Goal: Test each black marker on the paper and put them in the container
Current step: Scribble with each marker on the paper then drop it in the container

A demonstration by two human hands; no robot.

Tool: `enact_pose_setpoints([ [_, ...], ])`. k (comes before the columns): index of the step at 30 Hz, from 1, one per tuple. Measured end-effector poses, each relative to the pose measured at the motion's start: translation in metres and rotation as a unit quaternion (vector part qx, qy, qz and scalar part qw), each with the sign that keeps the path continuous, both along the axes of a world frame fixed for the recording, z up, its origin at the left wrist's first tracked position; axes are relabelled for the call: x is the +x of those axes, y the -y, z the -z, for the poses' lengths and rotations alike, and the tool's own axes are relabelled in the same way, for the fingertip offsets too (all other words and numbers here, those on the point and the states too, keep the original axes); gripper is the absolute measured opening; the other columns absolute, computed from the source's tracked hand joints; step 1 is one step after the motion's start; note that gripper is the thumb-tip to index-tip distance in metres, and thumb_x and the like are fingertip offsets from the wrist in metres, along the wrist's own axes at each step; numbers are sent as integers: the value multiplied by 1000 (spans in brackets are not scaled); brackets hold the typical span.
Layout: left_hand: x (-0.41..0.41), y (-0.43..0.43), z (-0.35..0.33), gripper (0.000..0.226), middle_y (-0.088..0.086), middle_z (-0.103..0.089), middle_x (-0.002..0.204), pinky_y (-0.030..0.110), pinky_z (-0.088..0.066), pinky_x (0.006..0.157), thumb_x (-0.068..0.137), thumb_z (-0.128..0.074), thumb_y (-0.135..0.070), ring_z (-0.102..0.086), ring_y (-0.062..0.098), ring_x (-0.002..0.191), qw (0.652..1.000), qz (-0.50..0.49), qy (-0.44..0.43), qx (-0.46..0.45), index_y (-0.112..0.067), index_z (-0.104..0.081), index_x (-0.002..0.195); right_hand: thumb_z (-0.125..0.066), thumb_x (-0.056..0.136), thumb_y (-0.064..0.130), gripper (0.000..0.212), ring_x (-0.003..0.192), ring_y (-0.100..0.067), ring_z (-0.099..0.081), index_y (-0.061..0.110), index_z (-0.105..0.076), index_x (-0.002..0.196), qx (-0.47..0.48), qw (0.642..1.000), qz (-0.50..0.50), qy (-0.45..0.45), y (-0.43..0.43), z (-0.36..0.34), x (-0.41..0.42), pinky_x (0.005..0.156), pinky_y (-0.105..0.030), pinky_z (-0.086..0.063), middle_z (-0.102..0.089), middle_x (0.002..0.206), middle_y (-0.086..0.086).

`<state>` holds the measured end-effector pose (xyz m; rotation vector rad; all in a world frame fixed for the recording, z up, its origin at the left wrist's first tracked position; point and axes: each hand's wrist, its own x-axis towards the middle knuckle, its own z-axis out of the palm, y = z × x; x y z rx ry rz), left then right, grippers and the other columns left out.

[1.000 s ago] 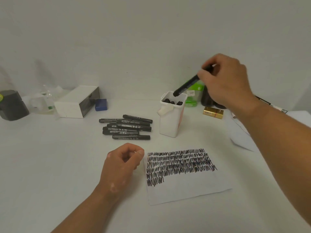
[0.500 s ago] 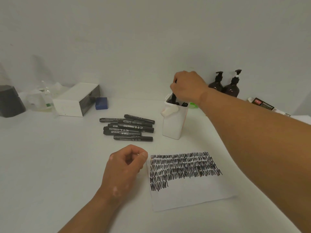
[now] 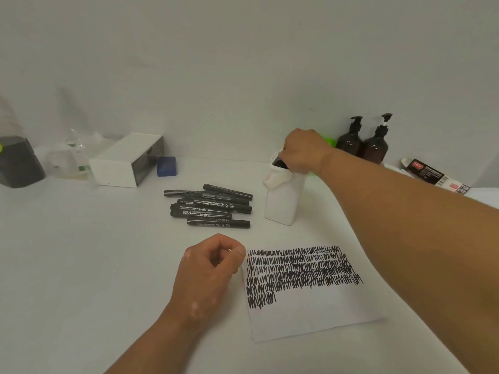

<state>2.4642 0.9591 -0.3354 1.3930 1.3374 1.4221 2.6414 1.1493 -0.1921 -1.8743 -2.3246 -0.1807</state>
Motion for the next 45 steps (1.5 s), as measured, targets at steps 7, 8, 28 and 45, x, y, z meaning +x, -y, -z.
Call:
enact_pose_setpoints([
  [7,1,0,-1,14,-9,-56,52,13,-41,55,76,-67,-38,-50,5,51,1000,4,-6,2,-26,-71,71,-31,108,16,33,108,-36,-58,6,-62,116,-57,998,-13,-12,-6,10,3,75,-34,-37,-61,124,-20],
  [8,1,0,-1,14,-9,-56,52,13,-40,54,76,-67,-38,-50,5,51,1000,4,-8,2,-26,-71,71,-30,108,18,30,103,-36,-56,8,-59,109,-67,997,-13,-20,-5,9,5,75,-34,-36,-60,123,-21],
  [28,-1,0,-1,16,-7,-58,53,12,-42,53,76,-68,-40,-53,5,51,1000,3,-22,-12,-25,-71,74,-50,98,58,40,88,-15,-62,26,-74,95,88,968,-62,-227,37,3,30,76,-29,-46,-67,82,13],
  [45,4,-26,-8,21,-6,-69,103,23,-44,83,92,-62,-9,-60,11,90,919,-128,-368,53,-23,-72,104,-75,82,32,14,69,4,-59,38,-70,70,-5,942,-47,-332,185,138,92,66,-8,-41,-66,78,32],
])
